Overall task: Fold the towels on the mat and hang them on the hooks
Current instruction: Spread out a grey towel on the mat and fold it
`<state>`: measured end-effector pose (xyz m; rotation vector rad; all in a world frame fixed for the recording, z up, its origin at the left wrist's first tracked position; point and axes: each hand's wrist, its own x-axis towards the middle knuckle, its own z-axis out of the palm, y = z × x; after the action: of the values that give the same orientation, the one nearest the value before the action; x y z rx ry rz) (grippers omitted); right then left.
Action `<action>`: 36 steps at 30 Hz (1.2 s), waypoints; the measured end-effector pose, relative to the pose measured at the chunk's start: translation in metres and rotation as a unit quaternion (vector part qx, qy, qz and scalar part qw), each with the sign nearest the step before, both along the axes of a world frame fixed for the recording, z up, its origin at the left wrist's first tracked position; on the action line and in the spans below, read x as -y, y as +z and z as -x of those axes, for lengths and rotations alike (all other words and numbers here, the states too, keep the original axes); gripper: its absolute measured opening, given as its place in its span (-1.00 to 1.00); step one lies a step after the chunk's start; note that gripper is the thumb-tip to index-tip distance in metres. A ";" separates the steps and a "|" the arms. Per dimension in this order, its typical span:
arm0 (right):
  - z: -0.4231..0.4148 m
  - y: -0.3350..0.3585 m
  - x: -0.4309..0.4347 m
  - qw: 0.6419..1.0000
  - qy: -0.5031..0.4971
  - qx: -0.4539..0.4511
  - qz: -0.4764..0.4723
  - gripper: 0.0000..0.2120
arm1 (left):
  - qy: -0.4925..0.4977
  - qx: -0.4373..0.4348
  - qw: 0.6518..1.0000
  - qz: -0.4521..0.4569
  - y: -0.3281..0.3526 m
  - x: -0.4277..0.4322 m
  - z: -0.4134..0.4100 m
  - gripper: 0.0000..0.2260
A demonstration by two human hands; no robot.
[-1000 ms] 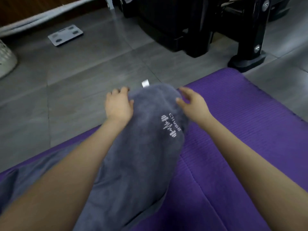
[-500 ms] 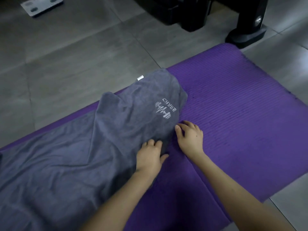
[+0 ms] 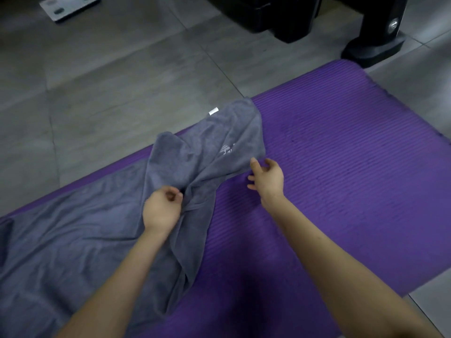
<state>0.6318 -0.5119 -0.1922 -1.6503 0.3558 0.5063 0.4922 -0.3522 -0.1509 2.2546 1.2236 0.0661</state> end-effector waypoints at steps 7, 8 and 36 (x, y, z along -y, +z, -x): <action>-0.018 0.003 -0.027 0.999 0.014 0.027 0.022 -0.52 | -0.231 -0.061 0.969 -0.064 -0.016 0.024 0.004 -0.52; -0.017 0.001 -0.028 0.998 0.021 0.041 0.031 -0.48 | -0.237 -0.066 0.967 -0.071 -0.018 0.023 0.005 -0.53; -0.070 0.088 0.237 0.800 0.106 0.308 0.504 -0.64 | -0.520 -0.008 0.827 0.213 0.049 0.253 -0.067 -0.74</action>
<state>0.7016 -0.7487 -0.1043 -2.7959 -0.1034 -0.1615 0.5594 -0.6054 -0.1017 2.1880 -0.1312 -0.5778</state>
